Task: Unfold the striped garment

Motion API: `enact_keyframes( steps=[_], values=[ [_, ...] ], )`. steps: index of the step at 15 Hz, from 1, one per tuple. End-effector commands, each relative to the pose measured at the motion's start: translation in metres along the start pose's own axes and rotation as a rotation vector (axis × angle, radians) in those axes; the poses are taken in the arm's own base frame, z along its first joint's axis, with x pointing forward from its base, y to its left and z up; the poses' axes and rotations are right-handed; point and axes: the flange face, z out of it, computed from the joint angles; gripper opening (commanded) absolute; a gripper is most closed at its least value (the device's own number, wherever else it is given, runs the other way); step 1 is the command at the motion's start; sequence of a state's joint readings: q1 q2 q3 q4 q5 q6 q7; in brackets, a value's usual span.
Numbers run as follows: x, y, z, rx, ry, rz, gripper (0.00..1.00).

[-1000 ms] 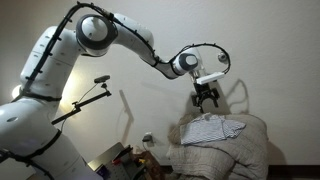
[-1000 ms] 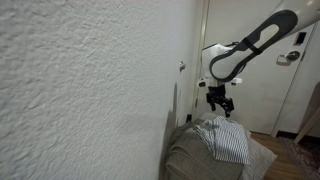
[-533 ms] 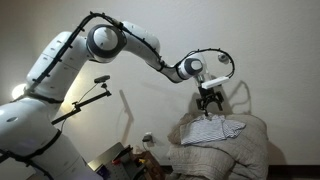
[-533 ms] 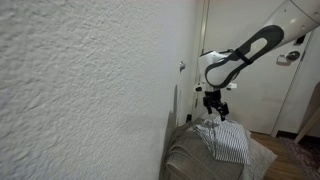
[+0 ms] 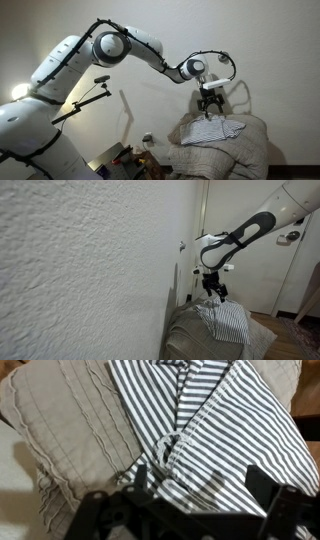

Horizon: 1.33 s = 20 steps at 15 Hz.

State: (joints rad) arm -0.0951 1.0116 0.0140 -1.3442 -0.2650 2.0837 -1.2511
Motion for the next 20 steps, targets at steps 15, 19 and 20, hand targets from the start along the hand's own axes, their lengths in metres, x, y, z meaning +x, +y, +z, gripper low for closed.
enact_keyframes(
  steps=[15,19,20],
  values=[
    [-0.0016,0.0155,-0.0026,-0.022,-0.01,-0.04,1.0],
    [0.0025,0.0107,-0.0022,-0.023,-0.025,-0.039,1.0],
    [0.0045,0.0089,-0.0038,-0.024,-0.025,-0.041,1.0]
  ],
)
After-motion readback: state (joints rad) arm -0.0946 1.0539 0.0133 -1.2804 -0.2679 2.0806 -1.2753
